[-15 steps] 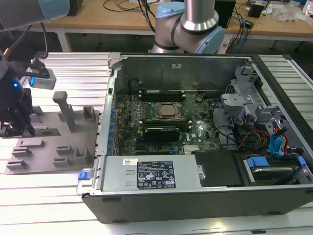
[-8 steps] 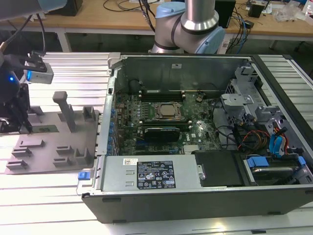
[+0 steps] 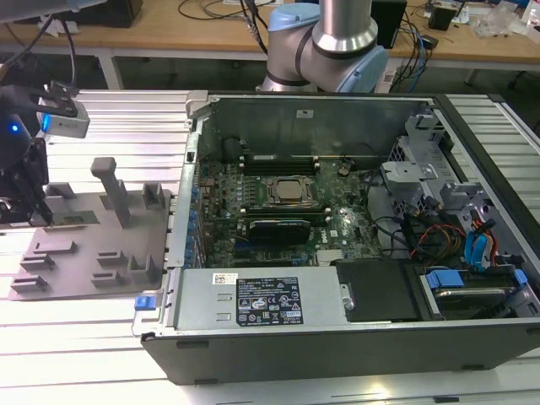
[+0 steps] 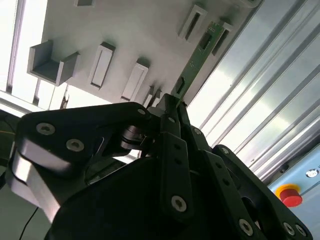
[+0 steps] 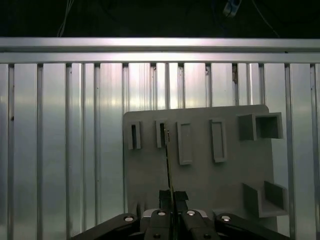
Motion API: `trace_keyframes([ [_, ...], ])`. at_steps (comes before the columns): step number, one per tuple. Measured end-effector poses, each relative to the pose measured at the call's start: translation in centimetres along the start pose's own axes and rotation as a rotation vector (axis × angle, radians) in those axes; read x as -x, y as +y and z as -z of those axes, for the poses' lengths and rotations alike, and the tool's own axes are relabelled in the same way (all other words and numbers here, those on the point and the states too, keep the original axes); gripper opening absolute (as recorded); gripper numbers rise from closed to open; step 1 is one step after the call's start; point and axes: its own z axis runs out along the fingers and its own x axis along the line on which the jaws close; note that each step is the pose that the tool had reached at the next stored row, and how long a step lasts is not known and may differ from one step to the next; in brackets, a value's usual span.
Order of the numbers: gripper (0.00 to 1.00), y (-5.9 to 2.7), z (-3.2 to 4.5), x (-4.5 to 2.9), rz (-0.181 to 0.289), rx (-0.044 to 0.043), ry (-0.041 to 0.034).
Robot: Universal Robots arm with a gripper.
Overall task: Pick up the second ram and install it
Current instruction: 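Pick up the second ram and move it above second insertion slot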
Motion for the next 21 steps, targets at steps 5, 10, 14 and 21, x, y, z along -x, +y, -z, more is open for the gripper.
trace_keyframes([
  [5, 0.11, 0.05, 1.21, 0.04, 0.0, 0.0, 0.0],
  [10, 0.11, 0.11, 2.44, 0.07, 0.0, 0.0, 0.0],
  [14, 0.11, 0.16, 3.6, 0.11, 0.0, 0.0, 0.0],
  [21, 0.11, 0.22, 4.96, 0.15, 0.0, 0.0001, 0.0],
])
